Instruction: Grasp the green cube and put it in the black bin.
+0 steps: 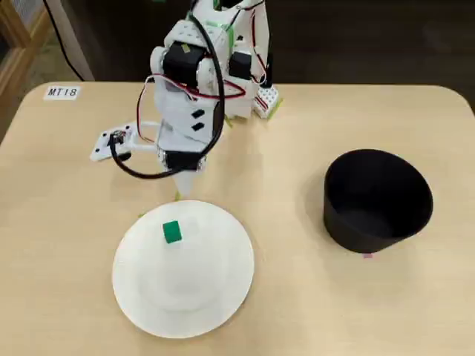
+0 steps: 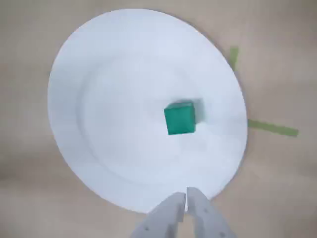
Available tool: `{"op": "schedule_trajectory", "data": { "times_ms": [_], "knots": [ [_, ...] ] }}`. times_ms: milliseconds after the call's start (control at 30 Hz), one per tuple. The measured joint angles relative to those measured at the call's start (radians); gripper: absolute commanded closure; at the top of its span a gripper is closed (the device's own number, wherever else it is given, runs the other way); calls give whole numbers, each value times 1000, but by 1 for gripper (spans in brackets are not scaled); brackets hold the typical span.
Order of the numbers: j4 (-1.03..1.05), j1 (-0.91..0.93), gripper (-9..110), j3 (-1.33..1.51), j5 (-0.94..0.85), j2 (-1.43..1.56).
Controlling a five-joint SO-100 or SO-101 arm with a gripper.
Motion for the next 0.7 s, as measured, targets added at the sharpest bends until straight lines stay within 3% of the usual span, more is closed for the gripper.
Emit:
{"op": "schedule_trajectory", "data": {
  "times_ms": [333,500,700],
  "knots": [
    [-58,25,101,-58,-155,-176],
    [-81,40,81,-58,-175,-195],
    [-100,35,75,-58,-195,-198]
  ]
}}
